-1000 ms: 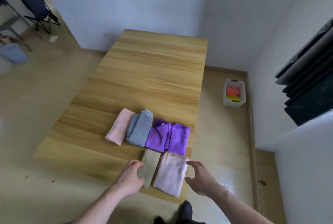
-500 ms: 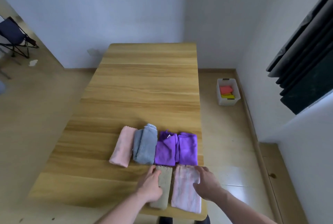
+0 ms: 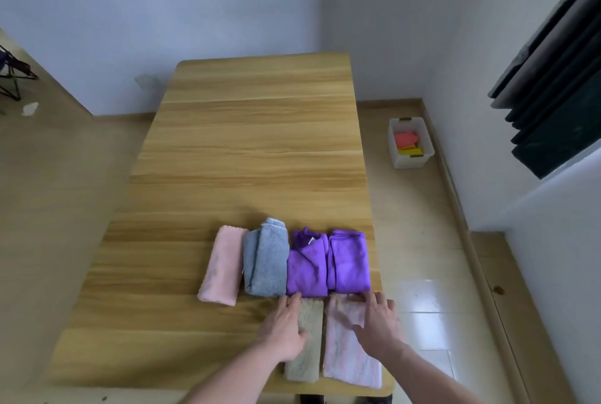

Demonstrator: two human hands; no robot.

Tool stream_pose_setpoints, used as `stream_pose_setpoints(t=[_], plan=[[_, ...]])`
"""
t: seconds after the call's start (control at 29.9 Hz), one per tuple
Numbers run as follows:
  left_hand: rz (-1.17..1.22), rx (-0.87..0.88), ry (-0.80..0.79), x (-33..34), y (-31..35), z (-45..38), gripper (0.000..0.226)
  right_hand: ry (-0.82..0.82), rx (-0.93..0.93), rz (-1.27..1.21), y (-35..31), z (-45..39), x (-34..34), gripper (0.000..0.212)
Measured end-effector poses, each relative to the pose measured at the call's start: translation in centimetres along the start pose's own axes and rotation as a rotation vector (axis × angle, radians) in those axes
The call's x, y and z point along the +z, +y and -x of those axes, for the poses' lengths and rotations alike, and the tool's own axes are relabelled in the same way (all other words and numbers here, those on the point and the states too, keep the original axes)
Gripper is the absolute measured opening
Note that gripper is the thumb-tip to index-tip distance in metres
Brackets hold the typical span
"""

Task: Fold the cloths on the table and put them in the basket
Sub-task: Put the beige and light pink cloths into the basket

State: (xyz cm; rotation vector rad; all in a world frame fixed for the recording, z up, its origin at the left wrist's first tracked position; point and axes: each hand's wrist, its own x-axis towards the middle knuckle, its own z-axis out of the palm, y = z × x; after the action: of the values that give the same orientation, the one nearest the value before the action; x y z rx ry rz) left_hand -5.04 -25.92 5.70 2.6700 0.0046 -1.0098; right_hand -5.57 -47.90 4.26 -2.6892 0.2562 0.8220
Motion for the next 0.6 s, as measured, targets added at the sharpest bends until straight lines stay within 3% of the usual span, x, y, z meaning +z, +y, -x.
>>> stream_pose_setpoints(t=[0.27,0.47,0.6], plan=[[0.009,-0.014,0.051,0.7,0.1,-0.8,0.054,-0.021,-0.008,0.021,0.2,-0.4,1.4,0.051],[0.130,-0.091,-0.001,0.3,0.0,-0.2,0.061,-0.061,-0.041,-0.112,0.7,0.4,0.2,0.030],[0.232,-0.062,0.001,-0.4,-0.2,1.1,0.044,-0.104,-0.061,-0.191,1.0,1.8,-1.3,0.028]])
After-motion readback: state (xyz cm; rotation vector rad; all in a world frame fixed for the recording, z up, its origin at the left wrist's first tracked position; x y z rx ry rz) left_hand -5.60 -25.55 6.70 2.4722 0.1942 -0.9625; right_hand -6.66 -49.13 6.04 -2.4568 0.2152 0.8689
